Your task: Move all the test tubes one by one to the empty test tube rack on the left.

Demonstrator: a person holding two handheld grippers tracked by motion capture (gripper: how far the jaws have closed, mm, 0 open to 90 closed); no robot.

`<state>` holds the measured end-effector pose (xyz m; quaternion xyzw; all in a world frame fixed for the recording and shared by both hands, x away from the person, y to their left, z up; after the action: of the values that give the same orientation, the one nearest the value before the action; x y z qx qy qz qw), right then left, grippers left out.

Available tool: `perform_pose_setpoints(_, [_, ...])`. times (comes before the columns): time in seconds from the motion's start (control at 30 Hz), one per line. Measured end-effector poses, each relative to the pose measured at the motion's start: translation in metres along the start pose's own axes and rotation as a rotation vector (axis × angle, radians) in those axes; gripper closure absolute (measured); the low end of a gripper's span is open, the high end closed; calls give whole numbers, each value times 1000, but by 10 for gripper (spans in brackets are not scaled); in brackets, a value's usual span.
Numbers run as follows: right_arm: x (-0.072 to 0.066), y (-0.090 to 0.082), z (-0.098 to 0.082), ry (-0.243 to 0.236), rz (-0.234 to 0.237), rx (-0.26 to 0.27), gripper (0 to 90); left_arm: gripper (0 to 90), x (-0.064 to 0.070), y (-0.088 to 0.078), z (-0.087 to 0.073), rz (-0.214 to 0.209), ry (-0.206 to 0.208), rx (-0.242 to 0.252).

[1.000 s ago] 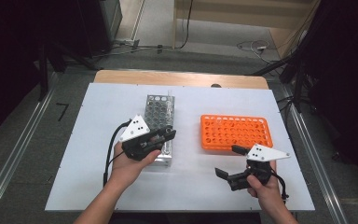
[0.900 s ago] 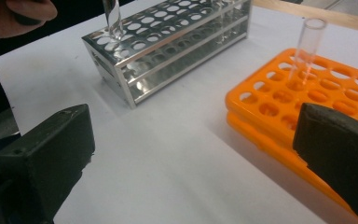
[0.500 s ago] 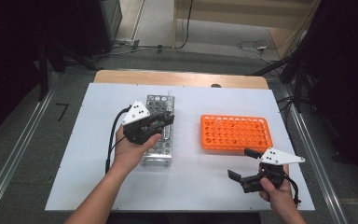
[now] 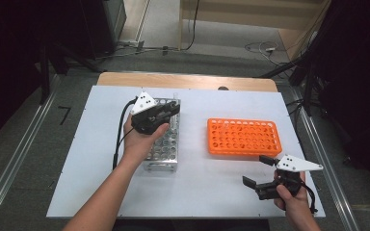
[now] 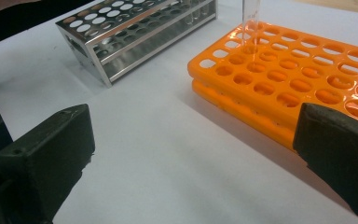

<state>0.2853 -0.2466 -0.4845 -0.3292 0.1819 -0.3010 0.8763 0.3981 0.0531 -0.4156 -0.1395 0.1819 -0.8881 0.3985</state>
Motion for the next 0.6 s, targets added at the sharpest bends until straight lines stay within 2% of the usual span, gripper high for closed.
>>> perform_pose_setpoints(0.3, [4,1,-4,13,-2,-4,0,762,-16,17,4,42,-26,6])
perform_pose_setpoints(0.6, [4,0,-5,14,0,1,0,762,-23,30,6,74,-28,12])
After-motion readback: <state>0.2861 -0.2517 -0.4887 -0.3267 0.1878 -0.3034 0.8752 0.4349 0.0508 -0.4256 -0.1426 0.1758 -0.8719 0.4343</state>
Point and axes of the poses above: each handheld gripper's, and its own axes: y roughly forward along the jaws, z roughly out of its top, x roughly to its right, the point moved 8 cm from there along y, roughly forward along the jaws, and after that the axes turned 13 degrees about -x, right-handed, at the moved point
